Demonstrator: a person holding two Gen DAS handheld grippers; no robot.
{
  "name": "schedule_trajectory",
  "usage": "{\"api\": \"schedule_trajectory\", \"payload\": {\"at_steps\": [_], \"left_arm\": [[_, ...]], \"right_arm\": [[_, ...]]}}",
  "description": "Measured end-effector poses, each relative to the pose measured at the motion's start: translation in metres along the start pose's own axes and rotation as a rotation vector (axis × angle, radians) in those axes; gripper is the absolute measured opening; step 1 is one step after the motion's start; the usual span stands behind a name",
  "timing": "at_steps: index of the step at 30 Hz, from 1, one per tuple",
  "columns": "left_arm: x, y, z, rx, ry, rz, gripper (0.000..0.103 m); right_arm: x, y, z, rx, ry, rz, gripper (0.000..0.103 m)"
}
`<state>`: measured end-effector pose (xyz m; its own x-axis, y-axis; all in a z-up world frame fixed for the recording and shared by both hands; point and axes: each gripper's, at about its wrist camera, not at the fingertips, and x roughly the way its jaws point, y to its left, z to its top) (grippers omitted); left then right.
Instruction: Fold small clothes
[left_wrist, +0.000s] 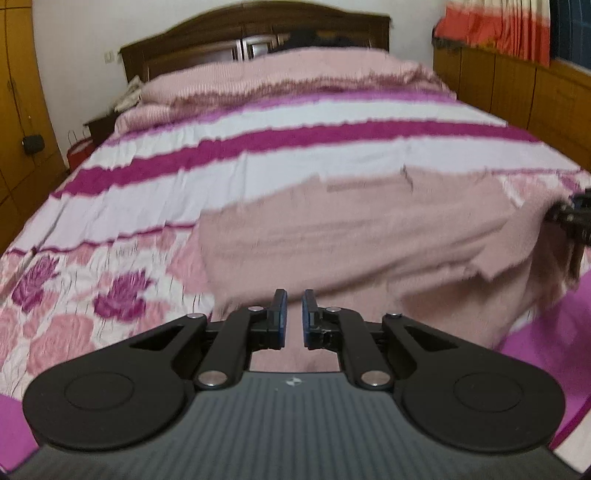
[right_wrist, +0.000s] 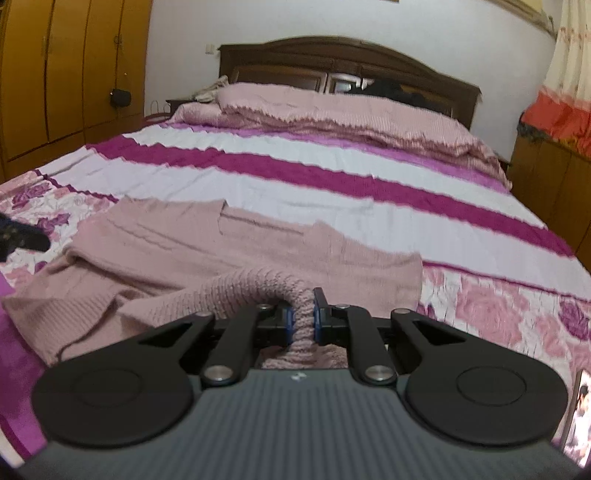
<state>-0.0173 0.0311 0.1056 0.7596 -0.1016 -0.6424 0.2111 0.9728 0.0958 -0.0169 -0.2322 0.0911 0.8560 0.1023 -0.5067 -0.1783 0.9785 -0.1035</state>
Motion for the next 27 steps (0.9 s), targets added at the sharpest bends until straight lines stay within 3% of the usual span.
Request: {"api": "schedule_trajectory", "payload": {"at_steps": [3, 5, 6, 7, 9, 10, 18, 27], "left_arm": [[-0.001, 0.006, -0.015, 0.028, 0.048, 0.0, 0.011], [-0.004, 0.009, -0.024, 0.056, 0.071, 0.004, 0.019], [-0.006, 0.01, -0.027, 0.067, 0.081, 0.003, 0.032], [-0.008, 0.011, -0.03, 0.078, 0.093, 0.001, 0.053], [-0.013, 0.011, -0.037, 0.112, 0.103, -0.004, 0.075], [-0.017, 0.009, -0.041, 0.138, 0.097, -0.002, 0.079], [-0.011, -0.022, -0.064, 0.323, 0.148, -0.082, 0.082], [0.012, -0.053, -0.074, 0.492, 0.09, -0.035, 0.081]], "right_arm": [[0.001, -0.002, -0.009, 0.021, 0.025, 0.0, 0.013], [0.002, -0.004, -0.015, 0.042, 0.041, 0.002, 0.013], [0.003, -0.005, -0.017, 0.051, 0.049, 0.002, 0.013], [0.004, -0.006, -0.02, 0.063, 0.057, 0.002, 0.013], [0.006, -0.007, -0.024, 0.083, 0.071, 0.004, 0.013], [0.007, -0.007, -0.027, 0.092, 0.078, 0.004, 0.013], [0.011, -0.006, -0.038, 0.124, 0.112, 0.006, 0.013], [0.01, -0.007, -0.04, 0.127, 0.118, 0.002, 0.013]]}}
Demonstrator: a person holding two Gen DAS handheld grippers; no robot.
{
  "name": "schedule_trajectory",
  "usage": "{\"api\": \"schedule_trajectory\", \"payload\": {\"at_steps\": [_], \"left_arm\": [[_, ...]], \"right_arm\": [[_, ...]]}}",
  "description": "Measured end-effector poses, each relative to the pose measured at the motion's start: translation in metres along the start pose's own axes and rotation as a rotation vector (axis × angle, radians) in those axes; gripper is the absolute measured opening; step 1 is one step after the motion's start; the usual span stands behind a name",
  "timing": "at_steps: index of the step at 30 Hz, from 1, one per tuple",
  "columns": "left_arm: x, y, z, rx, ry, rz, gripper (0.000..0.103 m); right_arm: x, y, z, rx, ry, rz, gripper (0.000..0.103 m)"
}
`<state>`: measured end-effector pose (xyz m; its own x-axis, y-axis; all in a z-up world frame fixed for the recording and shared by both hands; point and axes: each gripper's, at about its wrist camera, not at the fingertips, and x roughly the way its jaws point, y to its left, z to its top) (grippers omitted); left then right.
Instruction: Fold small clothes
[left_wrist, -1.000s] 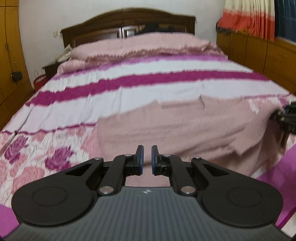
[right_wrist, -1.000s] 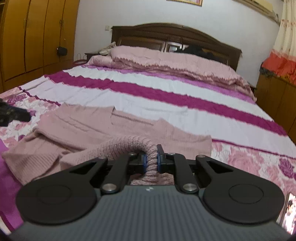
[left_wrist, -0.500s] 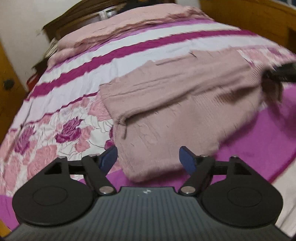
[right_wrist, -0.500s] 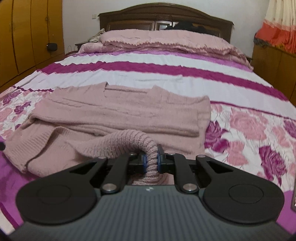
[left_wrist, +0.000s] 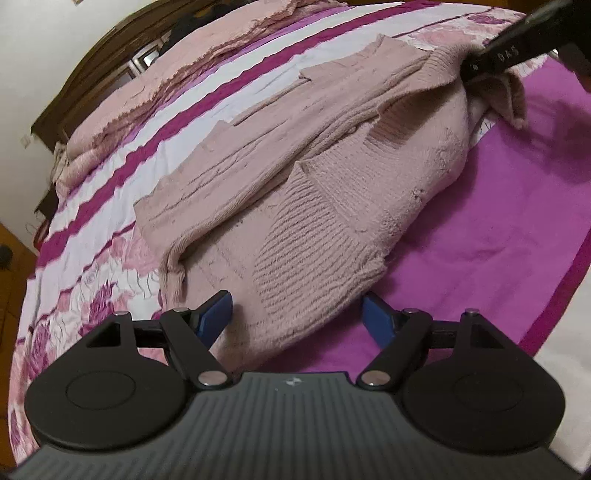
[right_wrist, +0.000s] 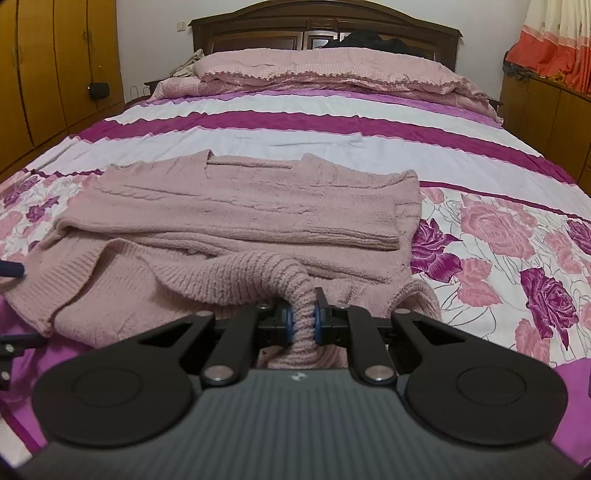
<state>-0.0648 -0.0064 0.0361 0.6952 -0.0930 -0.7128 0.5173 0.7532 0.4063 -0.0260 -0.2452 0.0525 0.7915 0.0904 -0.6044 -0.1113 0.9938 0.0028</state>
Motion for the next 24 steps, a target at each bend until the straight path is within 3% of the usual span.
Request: {"api": "schedule_trajectory", "payload": {"at_steps": [3, 6, 11, 13, 17, 18, 19, 24], "left_arm": [[-0.008, 0.007, 0.0, -0.026, -0.037, -0.068, 0.068], [-0.017, 0.028, -0.001, -0.121, -0.078, -0.128, 0.067], [-0.006, 0.055, -0.003, -0.207, -0.049, -0.039, 0.067], [-0.006, 0.058, -0.005, -0.215, -0.04, -0.041, 0.067], [-0.017, 0.051, -0.009, -0.173, -0.055, -0.097, 0.071], [-0.018, 0.046, -0.01, -0.152, -0.051, -0.104, 0.076], [-0.017, 0.041, -0.011, -0.124, -0.046, -0.105, 0.08], [0.0, 0.017, -0.017, -0.016, -0.001, -0.086, 0.082]], "right_arm": [[0.0, 0.0, -0.001, -0.003, 0.001, -0.003, 0.013], [0.001, 0.0, -0.001, -0.005, 0.0, 0.0, 0.013], [0.004, 0.0, -0.005, -0.008, 0.009, -0.002, 0.013], [0.003, 0.001, -0.006, -0.018, 0.01, -0.006, 0.013], [0.003, 0.0, -0.006, -0.022, 0.015, -0.007, 0.013], [0.004, 0.0, -0.006, -0.018, 0.016, -0.007, 0.013], [0.005, 0.0, -0.006, -0.015, 0.018, -0.006, 0.013], [0.006, 0.004, -0.006, -0.023, 0.019, -0.006, 0.013]]}}
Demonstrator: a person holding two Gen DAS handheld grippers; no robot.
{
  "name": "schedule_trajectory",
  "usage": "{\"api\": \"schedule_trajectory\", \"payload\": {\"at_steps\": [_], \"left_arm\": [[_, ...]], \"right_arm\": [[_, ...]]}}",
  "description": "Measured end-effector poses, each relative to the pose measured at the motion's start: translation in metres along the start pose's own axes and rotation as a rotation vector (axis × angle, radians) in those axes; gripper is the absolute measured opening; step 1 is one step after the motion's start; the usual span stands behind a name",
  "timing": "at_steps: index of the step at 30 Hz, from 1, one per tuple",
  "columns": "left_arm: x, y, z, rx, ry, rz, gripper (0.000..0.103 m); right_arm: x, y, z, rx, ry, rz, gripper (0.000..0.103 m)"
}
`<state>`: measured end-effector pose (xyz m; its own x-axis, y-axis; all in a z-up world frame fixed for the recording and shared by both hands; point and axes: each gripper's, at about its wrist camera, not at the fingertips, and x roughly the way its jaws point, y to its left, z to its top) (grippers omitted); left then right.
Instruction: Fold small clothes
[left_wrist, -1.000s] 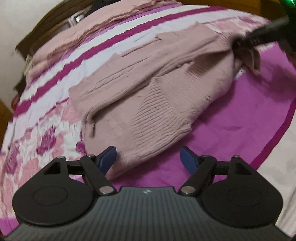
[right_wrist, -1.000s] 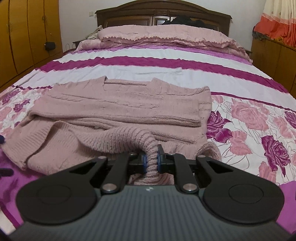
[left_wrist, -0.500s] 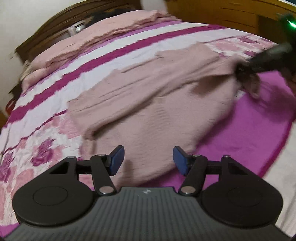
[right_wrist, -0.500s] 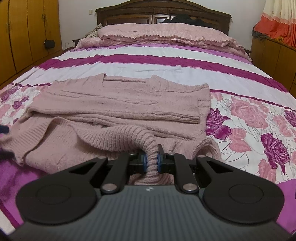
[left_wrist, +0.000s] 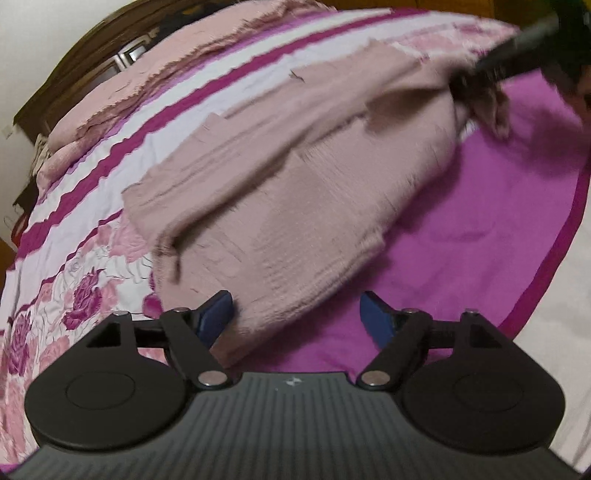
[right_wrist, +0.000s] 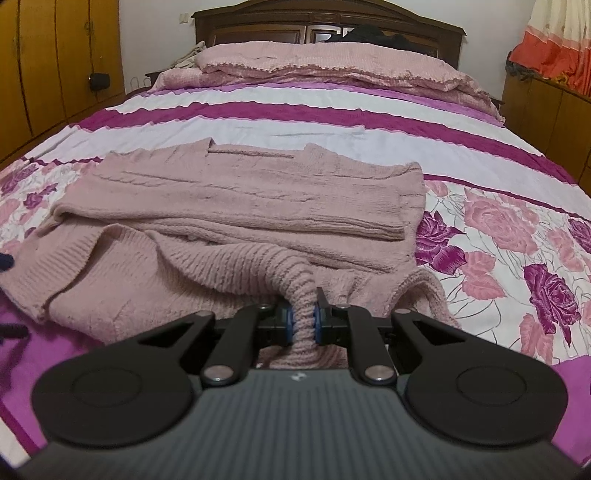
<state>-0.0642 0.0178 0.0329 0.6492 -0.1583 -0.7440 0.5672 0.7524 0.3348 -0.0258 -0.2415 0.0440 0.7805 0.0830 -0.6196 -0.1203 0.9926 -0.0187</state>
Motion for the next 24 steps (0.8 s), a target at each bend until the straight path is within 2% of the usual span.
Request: {"api": "schedule_trajectory", "payload": {"at_steps": [4, 10, 14, 16, 20, 24], "left_arm": [[0.003, -0.003, 0.003, 0.019, -0.041, 0.06, 0.082], [-0.003, 0.031, 0.009, -0.128, -0.094, 0.038, 0.082], [0.005, 0.048, 0.008, -0.205, -0.082, 0.06, 0.082], [0.011, 0.054, 0.008, -0.237, -0.07, 0.033, 0.082], [0.013, 0.039, 0.006, -0.198, -0.064, -0.027, 0.082], [0.015, 0.014, 0.004, -0.111, -0.084, 0.009, 0.081]], "right_arm": [[-0.001, -0.001, -0.001, 0.002, 0.002, 0.001, 0.013], [0.0, -0.002, -0.002, 0.002, 0.003, 0.0, 0.013], [0.001, -0.002, -0.003, 0.001, 0.006, -0.001, 0.013], [0.001, -0.002, -0.003, -0.001, 0.008, -0.001, 0.013], [0.002, -0.002, -0.003, 0.001, 0.011, -0.001, 0.013], [0.004, 0.0, -0.003, -0.002, 0.015, -0.001, 0.013]]}}
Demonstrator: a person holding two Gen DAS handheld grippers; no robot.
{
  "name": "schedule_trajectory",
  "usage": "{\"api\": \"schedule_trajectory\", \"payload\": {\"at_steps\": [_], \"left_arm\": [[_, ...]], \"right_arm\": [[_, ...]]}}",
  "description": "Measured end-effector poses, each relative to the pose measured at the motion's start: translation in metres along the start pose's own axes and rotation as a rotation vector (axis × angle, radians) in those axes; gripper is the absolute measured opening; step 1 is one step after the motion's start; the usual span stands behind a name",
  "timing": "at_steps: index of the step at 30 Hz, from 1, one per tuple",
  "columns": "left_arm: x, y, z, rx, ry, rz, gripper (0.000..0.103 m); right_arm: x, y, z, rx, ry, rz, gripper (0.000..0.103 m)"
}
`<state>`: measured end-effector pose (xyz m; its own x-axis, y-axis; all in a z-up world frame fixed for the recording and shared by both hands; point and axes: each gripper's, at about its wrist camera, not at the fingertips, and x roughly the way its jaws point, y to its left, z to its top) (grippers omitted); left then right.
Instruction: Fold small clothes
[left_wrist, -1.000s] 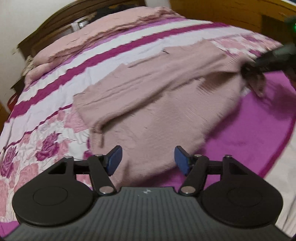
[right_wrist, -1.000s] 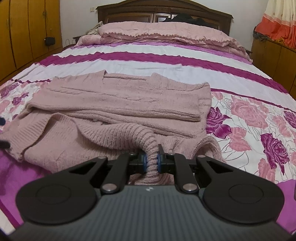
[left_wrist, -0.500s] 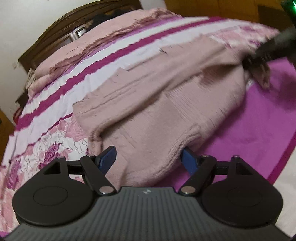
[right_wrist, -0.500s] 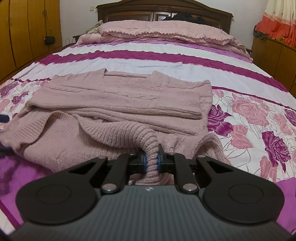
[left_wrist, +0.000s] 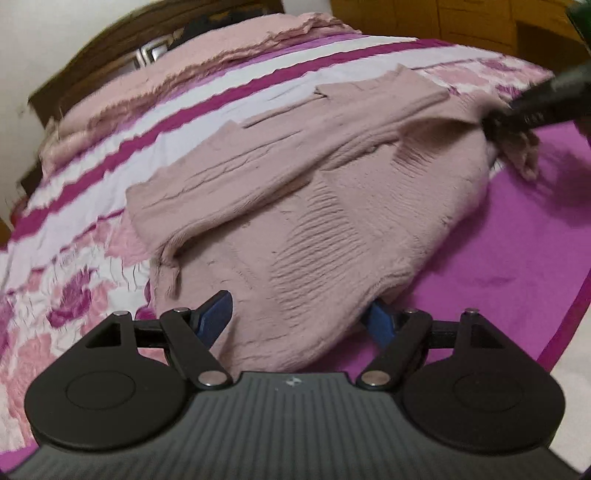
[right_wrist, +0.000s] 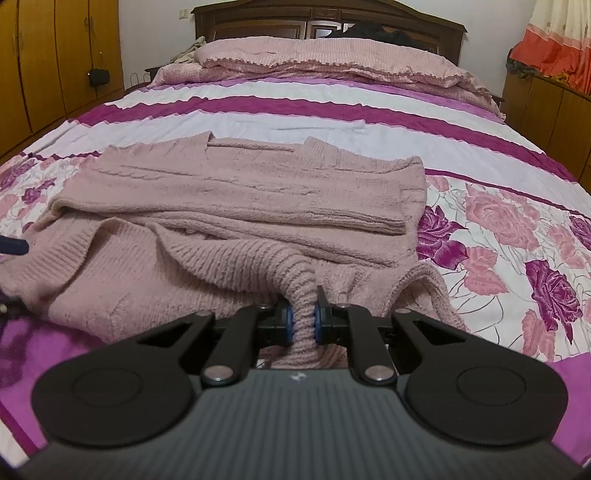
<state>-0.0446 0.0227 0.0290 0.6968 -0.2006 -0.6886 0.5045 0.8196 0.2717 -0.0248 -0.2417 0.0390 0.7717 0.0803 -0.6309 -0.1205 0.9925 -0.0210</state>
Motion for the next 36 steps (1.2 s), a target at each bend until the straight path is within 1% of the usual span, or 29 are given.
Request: {"api": "schedule_trajectory", "payload": {"at_steps": [2, 3, 6, 7, 9, 11, 12, 13, 14, 15, 17, 18, 19, 21, 23, 25, 27, 30, 32, 34, 36], "left_arm": [[0.005, -0.005, 0.001, 0.02, -0.011, 0.045, 0.081], [0.007, -0.005, 0.002, 0.014, -0.024, 0.068, 0.08], [0.008, 0.002, 0.006, -0.035, -0.054, 0.117, 0.079], [0.009, 0.005, 0.008, -0.053, -0.054, 0.129, 0.077], [0.012, 0.014, 0.009, -0.094, -0.041, 0.12, 0.074], [0.014, 0.017, 0.007, -0.121, -0.031, 0.092, 0.064], [0.014, 0.017, 0.006, -0.127, -0.029, 0.069, 0.052], [0.014, 0.014, 0.006, -0.128, -0.027, 0.045, 0.043], [0.015, 0.011, 0.005, -0.122, -0.024, 0.033, 0.041], [0.016, 0.007, 0.006, -0.111, -0.022, 0.039, 0.041], [0.02, 0.005, 0.007, -0.122, -0.025, 0.042, 0.032], [0.019, 0.007, 0.007, -0.151, -0.033, 0.042, 0.019], [0.017, 0.009, 0.009, -0.177, -0.044, 0.05, 0.016], [0.008, 0.013, 0.012, -0.218, -0.085, 0.076, 0.015], [-0.006, 0.021, 0.017, -0.289, -0.136, 0.083, 0.015], [-0.022, 0.032, 0.023, -0.354, -0.204, 0.098, 0.014], [-0.037, 0.04, 0.032, -0.395, -0.277, 0.133, 0.014], [-0.052, 0.052, 0.046, -0.429, -0.363, 0.181, 0.014], [-0.058, 0.059, 0.054, -0.442, -0.417, 0.203, 0.014], [-0.057, 0.068, 0.064, -0.449, -0.449, 0.22, 0.014], [-0.05, 0.078, 0.077, -0.456, -0.473, 0.22, 0.014]], "right_arm": [[0.001, 0.001, 0.0, -0.004, 0.002, 0.0, 0.013], [0.001, 0.002, 0.0, -0.005, 0.002, 0.0, 0.013], [0.0, 0.001, -0.001, -0.006, 0.003, 0.002, 0.014], [0.001, 0.002, 0.0, -0.005, 0.003, 0.001, 0.014], [0.001, 0.002, -0.001, -0.003, 0.004, 0.003, 0.013], [0.001, 0.002, -0.001, -0.005, 0.004, 0.003, 0.013], [0.001, 0.003, -0.001, -0.007, 0.005, 0.003, 0.013], [0.001, 0.003, -0.002, -0.008, 0.006, 0.003, 0.013], [0.002, 0.003, -0.002, -0.008, 0.007, 0.003, 0.014], [0.002, 0.003, -0.002, -0.008, 0.008, 0.004, 0.014], [0.003, 0.003, -0.001, -0.007, 0.009, 0.004, 0.013], [0.003, 0.003, -0.001, -0.006, 0.007, 0.002, 0.014], [0.002, 0.003, -0.002, -0.005, 0.002, -0.002, 0.014], [-0.001, 0.003, -0.002, 0.004, -0.02, -0.013, 0.013], [-0.006, 0.002, 0.0, 0.012, -0.054, -0.025, 0.013], [-0.013, 0.002, 0.004, 0.017, -0.097, -0.04, 0.013], [-0.021, 0.002, 0.013, 0.018, -0.148, -0.054, 0.013], [-0.031, 0.003, 0.032, 0.005, -0.225, -0.072, 0.013], [-0.034, 0.006, 0.048, -0.029, -0.272, -0.09, 0.013], [-0.032, 0.009, 0.064, -0.068, -0.313, -0.114, 0.013], [-0.026, 0.011, 0.084, -0.1, -0.347, -0.124, 0.013]]}}
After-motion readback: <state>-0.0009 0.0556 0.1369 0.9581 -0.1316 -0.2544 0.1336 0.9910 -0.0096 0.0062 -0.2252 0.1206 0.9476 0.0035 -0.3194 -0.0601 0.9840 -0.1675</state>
